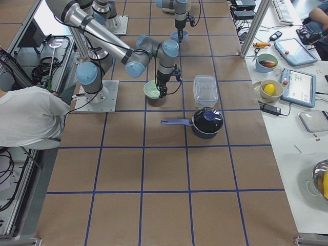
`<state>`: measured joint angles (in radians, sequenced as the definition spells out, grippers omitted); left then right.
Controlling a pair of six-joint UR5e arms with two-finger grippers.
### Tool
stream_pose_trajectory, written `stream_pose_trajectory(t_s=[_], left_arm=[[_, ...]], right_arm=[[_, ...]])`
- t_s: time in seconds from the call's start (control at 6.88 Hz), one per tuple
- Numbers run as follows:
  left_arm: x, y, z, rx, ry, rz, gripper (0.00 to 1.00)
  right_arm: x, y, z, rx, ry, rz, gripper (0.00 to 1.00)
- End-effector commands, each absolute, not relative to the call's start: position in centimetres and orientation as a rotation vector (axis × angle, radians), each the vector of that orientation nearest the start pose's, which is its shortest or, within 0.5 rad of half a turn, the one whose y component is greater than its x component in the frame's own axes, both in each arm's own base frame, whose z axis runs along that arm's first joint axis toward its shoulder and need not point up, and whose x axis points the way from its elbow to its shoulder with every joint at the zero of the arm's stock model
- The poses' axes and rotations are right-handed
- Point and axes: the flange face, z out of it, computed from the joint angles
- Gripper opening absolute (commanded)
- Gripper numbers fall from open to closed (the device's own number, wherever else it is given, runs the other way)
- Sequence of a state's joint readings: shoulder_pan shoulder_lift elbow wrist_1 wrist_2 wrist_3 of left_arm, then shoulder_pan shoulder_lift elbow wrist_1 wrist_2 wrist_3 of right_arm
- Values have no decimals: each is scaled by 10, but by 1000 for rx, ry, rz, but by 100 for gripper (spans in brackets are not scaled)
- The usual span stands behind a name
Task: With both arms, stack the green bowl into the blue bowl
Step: 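Slide the blue bowl to center with left gripper while right grasps green bowl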
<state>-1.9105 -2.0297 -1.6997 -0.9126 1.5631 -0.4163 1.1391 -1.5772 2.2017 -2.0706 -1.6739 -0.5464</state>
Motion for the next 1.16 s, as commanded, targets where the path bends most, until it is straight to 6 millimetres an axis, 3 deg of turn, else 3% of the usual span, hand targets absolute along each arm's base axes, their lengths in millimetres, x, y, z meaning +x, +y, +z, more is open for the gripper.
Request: stream_pose_trajectory(t_s=[0.0,0.29,0.44,0.58,0.73,0.87,1.02], left_arm=[[-388,-546,219,-197,3171,-102,0],[-408,-535,212,-219,3166,-93,0],[-410,-536,213,-234,3176,-99,42],[-406,-542,250,-224,3178,-201,99],[-376,-566,293,-306,3169,-205,100],[-330,-581,339,-246,3149,-115,100],[-263,-594,388,-134,3138,-56,100]], right_arm=[[-70,-389,211,-49,3106,192,78],[-68,-387,201,-21,3084,241,37],[-68,-387,200,-18,3082,239,14],[-68,-388,200,-18,3080,238,0],[-69,-389,203,-4,3085,230,0],[-66,-393,206,5,3064,193,0],[-68,-407,222,41,3036,142,0]])
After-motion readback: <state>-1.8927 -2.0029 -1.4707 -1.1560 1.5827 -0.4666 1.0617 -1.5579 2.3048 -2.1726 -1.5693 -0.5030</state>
